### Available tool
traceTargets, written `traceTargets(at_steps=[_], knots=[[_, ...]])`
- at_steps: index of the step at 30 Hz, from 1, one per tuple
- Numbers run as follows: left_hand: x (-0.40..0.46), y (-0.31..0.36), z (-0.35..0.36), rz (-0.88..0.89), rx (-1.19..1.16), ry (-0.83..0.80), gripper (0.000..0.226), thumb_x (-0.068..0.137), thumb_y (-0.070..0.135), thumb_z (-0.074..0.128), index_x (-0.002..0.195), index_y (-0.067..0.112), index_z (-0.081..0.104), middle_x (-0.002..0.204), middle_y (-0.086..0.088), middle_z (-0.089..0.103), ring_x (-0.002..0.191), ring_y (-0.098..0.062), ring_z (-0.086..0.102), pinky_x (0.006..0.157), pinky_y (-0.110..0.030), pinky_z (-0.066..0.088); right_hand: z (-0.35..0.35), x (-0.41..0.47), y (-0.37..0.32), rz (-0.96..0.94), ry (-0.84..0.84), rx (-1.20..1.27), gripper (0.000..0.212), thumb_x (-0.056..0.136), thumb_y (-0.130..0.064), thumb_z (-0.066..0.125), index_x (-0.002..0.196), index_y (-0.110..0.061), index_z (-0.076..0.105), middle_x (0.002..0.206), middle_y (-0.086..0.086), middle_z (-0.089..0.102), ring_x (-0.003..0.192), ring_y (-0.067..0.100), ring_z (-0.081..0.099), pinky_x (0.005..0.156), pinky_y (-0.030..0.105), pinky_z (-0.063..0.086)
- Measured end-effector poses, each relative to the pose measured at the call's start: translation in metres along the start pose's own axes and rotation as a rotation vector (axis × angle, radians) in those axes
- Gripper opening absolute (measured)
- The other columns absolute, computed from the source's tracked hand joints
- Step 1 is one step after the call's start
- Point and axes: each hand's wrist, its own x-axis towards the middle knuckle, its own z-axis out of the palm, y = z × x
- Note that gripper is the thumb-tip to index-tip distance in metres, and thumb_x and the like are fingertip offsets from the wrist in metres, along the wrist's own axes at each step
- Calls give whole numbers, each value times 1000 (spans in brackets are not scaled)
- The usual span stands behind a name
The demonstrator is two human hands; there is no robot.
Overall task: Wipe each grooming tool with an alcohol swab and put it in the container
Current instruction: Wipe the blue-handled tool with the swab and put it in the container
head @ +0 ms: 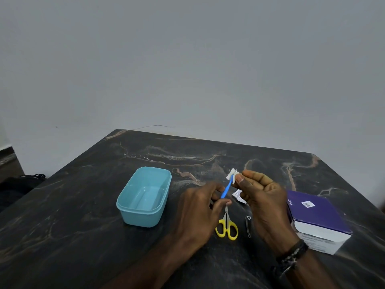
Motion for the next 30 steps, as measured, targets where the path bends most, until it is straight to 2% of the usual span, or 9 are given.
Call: traceTargets(at_steps=[6, 10, 15, 17, 20, 23, 27, 30], knots=[[-1, 0, -1, 5, 44, 12, 23, 76, 33, 79, 94, 23, 69, 74, 6, 72, 55, 2, 54, 55, -13, 43, -1, 1, -1, 10, -2, 2, 20, 75, -3, 72, 94, -8, 66, 81, 7, 77, 68, 12, 73, 51, 18, 51], [0, -1, 0, 6, 41, 24, 21, 76, 32, 79, 93, 23, 70, 72, 6, 71, 52, 3, 51, 55, -8, 39, 0, 1, 0, 22, -21, -9, 24, 72, -5, 74, 94, -7, 66, 81, 8, 77, 68, 13, 72, 51, 18, 50], [-3, -1, 2, 42, 63, 9, 21, 79, 33, 76, 97, 22, 71, 74, 7, 71, 60, -3, 59, 58, -19, 49, -3, 2, -1, 15, 28, 40, 21, 78, -1, 71, 97, -6, 65, 79, 5, 77, 66, 10, 71, 50, 17, 51], [-2, -1, 3, 54, 45, 28, 17, 80, 31, 75, 95, 23, 71, 71, 10, 69, 59, -1, 58, 56, -18, 49, -4, 3, -1, 28, 35, 63, 20, 79, 1, 69, 98, -6, 65, 77, 4, 76, 65, 10, 71, 50, 18, 51], [1, 1, 2, -59, -195, 70, 11, 81, 22, 75, 92, 20, 74, 66, 14, 66, 57, -1, 61, 55, -18, 52, -5, 5, -2, 72, 29, 125, 25, 78, 2, 68, 100, -6, 64, 73, 2, 75, 62, 9, 69, 50, 17, 51], [7, 5, -5, -287, -580, 142, 7, 80, 11, 76, 86, 15, 73, 67, -4, 72, 55, -15, 67, 57, -37, 58, -4, 7, -4, 143, -3, 161, 38, 66, -6, 70, 103, -7, 63, 72, 1, 75, 60, 9, 68, 50, 18, 52], [13, 10, -12, -388, -859, 246, 8, 81, 1, 71, 88, 6, 71, 63, -9, 70, 56, -20, 65, 54, -30, 56, -3, 5, 2, 186, -62, 147, 26, 78, 2, 66, 103, -6, 64, 78, 5, 73, 63, 11, 67, 62, 27, 51], [16, 10, -12, -425, -913, 296, 5, 86, 7, 67, 83, 4, 70, 62, -7, 67, 57, -18, 63, 54, -31, 54, 1, 1, 1, 198, -135, 86, 24, 76, 1, 67, 99, -6, 64, 80, 7, 74, 65, 13, 67, 61, 25, 50]])
